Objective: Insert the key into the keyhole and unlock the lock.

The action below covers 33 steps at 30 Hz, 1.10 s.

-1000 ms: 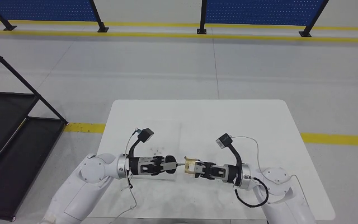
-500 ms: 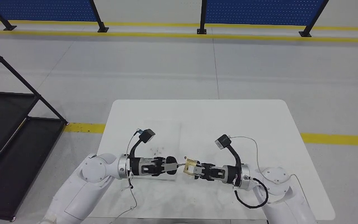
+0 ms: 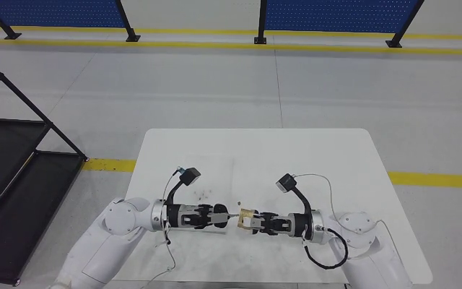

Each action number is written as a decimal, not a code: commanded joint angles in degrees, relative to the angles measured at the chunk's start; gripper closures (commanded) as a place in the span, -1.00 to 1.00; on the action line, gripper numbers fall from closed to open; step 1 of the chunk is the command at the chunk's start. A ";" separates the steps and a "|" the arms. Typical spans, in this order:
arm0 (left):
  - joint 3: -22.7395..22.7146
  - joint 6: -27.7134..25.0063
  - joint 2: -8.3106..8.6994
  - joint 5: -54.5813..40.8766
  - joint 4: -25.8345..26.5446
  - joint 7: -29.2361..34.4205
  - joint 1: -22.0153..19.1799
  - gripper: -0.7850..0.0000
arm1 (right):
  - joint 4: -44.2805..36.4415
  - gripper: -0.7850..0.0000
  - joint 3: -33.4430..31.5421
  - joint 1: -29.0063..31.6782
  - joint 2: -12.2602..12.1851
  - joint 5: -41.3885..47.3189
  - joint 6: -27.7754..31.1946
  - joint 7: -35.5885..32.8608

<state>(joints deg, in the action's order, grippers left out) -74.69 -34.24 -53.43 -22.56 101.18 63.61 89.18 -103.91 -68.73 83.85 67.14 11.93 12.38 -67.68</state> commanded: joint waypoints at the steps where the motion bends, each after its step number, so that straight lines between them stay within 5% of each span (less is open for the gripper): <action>1: -0.03 0.05 0.06 -0.20 0.00 0.35 0.02 1.00 | -0.04 1.00 0.05 -0.43 -0.15 0.03 -0.13 -0.94; 20: -1.12 0.87 0.91 -9.66 0.51 7.29 1.50 1.00 | 0.29 1.00 0.86 -8.94 -1.61 2.43 -4.39 -11.54; 33: 0.06 1.23 1.33 -10.21 0.11 7.66 0.82 1.00 | 1.78 1.00 4.07 -12.51 -1.94 3.32 -4.89 -12.55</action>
<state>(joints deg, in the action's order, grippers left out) -74.71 -32.99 -52.12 -32.77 101.32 71.29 90.04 -102.15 -64.77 71.43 65.22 15.23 7.49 -80.21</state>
